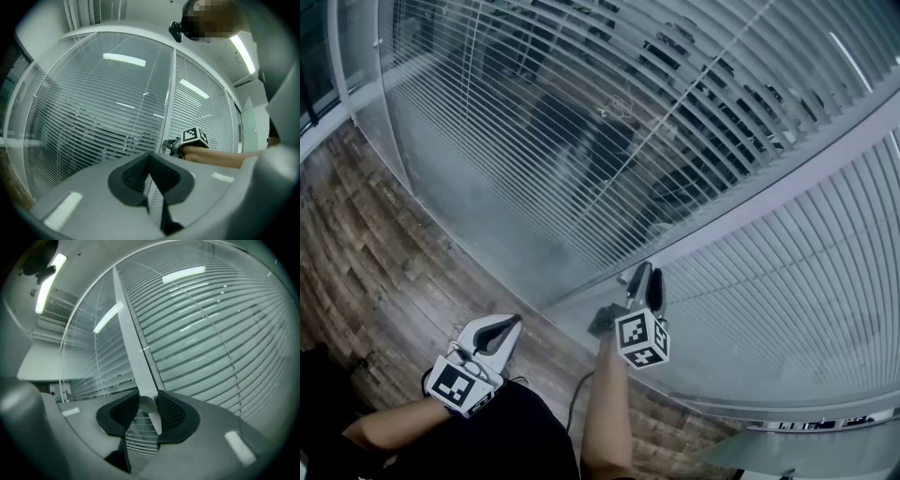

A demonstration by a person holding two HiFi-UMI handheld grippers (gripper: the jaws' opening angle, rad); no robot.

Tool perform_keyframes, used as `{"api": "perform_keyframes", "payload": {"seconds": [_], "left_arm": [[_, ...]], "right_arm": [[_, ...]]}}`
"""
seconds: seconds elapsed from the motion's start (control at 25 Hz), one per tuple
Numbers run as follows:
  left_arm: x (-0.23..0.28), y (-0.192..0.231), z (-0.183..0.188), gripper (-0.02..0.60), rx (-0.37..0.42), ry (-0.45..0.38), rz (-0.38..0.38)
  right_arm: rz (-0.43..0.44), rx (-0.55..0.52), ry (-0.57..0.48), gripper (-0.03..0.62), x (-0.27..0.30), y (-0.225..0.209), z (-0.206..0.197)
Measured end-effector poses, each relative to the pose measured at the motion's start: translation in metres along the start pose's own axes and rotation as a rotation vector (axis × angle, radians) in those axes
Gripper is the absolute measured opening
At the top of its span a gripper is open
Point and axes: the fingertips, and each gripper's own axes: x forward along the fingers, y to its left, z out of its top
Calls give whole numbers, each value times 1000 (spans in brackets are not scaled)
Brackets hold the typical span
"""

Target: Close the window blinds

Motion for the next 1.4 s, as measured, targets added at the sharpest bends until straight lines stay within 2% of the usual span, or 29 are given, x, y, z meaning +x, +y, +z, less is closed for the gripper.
{"api": "perform_keyframes", "payload": {"seconds": [0.12,0.2,0.28,0.4,0.52,0.6,0.68,0.76,0.88,1.0,1.16,1.24,1.4], "left_arm": [[1,-4,3,2,10,1,-11],[2,-10,5,0,32,-4,-26],[2,-15,5,2,38,-10,-39],[1,-15,5,2,25,-13,-39],[-1,-9,3,2,6,-7,-23],[-1,-8,2,2,-4,-4,-20],[-1,-9,3,2,-4,-4,-24],[-1,-10,2,2,-2,-4,-26],[-2,-9,3,2,-2,-10,-22],[-3,-5,3,2,-11,-12,-13],[-3,-6,5,2,-16,-14,-20],[-3,-7,5,2,-10,-15,-24],[-4,-8,4,2,-13,-14,-26]], "right_arm": [[12,113,1,129,1,-3,3],[12,109,3,129,2,-3,4],[14,47,16,134,3,-2,3],[4,-187,48,133,-2,2,2],[-23,-548,70,138,-6,10,1],[-39,-738,91,148,-4,17,-1],[-46,-836,121,147,1,18,-6],[-56,-873,147,135,5,14,-12],[-82,-913,134,135,5,12,-13],[-84,-887,115,133,5,13,-12],[-69,-717,101,132,5,11,-10],[-65,-593,80,131,4,9,-8],[-36,-238,46,130,3,3,-6]]}}
